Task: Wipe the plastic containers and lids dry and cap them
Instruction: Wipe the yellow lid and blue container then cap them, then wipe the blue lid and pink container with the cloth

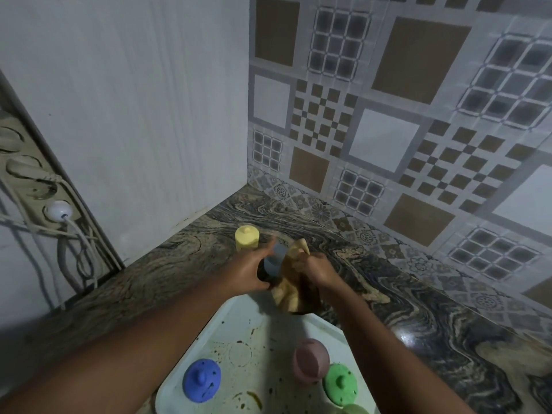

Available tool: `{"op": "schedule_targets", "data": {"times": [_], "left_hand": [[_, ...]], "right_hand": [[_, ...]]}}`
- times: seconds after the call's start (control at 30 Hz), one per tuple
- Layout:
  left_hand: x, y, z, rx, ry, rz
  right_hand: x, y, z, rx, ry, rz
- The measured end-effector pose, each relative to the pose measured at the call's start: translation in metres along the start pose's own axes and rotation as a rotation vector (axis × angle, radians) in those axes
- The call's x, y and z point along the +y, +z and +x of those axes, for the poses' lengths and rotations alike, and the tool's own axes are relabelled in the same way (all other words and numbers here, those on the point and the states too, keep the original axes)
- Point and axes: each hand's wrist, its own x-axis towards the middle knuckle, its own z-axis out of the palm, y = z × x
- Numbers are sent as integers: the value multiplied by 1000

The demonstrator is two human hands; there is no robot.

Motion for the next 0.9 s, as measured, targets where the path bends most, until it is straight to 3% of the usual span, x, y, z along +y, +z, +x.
{"op": "schedule_targets", "data": {"times": [0.33,0.43,0.5,0.63,0.9], "left_hand": [[1,-12,-7,-87,30,101],[22,-35,-26,-38,57,101],[40,-53,-47,83,69,-31],[56,-59,-112,158,-65,-200],[23,11,-212,18,-310,167]], "right_hand": [[1,-6,1,8,4,-75],[-16,-21,-23,39,-75,-116],[-34,-32,-48,54,-152,-95],[-46,-34,-116,-22,-246,23],[45,30,-201,-108,-233,-230]]}}
